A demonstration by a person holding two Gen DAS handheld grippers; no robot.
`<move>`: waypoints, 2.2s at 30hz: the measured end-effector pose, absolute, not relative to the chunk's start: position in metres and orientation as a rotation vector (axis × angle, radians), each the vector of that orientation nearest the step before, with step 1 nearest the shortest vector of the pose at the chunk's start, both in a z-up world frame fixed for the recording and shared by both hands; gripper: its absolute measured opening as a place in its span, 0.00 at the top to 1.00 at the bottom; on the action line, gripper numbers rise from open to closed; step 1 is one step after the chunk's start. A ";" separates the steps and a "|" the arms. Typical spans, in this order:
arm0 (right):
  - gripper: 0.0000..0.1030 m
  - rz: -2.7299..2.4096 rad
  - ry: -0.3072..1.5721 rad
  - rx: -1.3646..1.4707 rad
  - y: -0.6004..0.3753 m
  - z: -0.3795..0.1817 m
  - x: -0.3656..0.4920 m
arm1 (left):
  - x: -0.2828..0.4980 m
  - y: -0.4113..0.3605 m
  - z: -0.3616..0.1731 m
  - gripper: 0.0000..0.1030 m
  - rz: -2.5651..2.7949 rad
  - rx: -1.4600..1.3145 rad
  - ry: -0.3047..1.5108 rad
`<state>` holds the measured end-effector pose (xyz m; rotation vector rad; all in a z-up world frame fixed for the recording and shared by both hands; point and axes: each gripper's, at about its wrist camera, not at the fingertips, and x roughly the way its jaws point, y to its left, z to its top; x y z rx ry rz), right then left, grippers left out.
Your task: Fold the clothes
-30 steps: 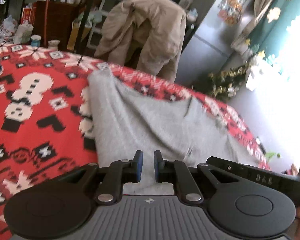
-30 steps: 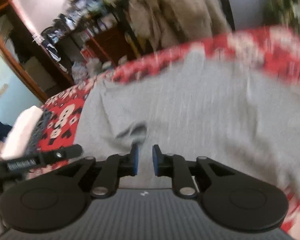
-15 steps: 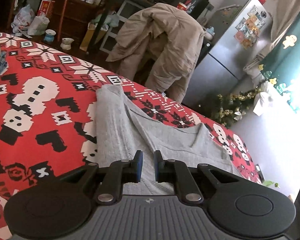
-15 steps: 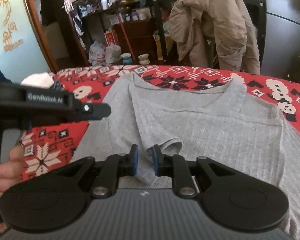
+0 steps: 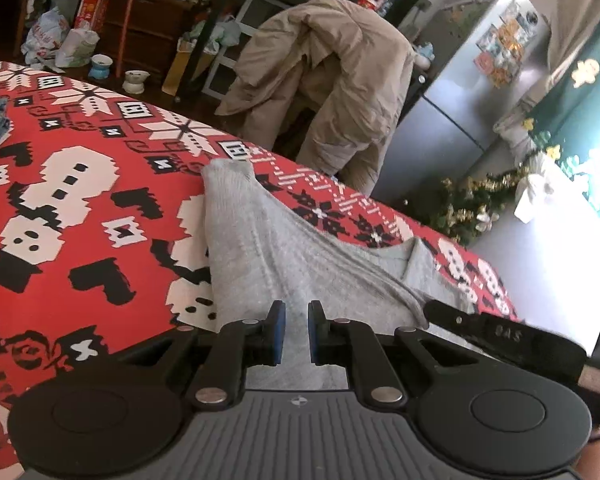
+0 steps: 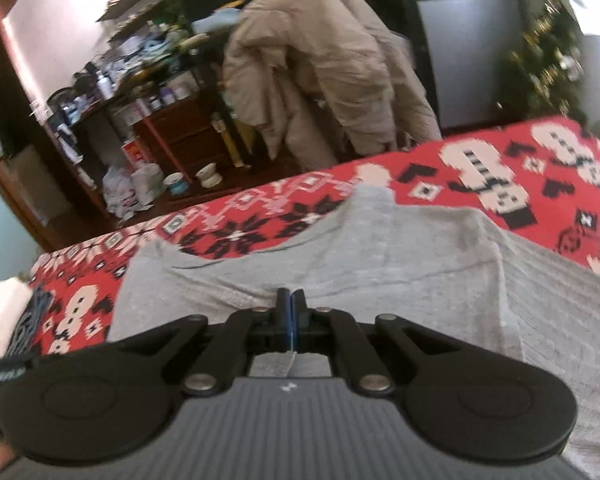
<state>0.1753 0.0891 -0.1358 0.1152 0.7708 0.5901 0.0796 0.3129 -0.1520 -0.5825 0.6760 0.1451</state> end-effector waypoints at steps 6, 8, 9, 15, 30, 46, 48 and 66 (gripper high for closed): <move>0.99 0.525 0.807 0.191 0.079 -0.151 0.196 | 0.082 0.305 -0.156 0.90 0.143 -0.494 0.731; 0.96 0.503 0.818 0.216 0.076 -0.156 0.204 | 0.081 0.303 -0.155 0.91 0.143 -0.465 0.742; 0.96 0.492 0.824 0.228 0.075 -0.158 0.207 | 0.080 0.302 -0.155 0.91 0.142 -0.451 0.747; 0.83 0.478 0.804 0.289 0.056 -0.149 0.209 | 0.074 0.302 -0.153 0.91 0.130 -0.398 0.769; 0.72 0.652 0.914 0.344 0.055 -0.136 0.136 | 0.010 0.273 -0.141 0.79 0.063 -0.129 0.747; 0.61 0.627 0.879 0.142 0.085 -0.154 0.100 | 0.014 0.241 -0.160 0.76 0.102 0.140 0.727; 0.77 0.631 0.863 0.094 0.090 -0.153 0.097 | 0.013 0.239 -0.162 0.83 0.119 0.170 0.720; 0.90 0.664 0.899 0.025 0.072 -0.141 0.094 | -0.003 0.278 -0.151 0.92 0.043 -0.056 0.832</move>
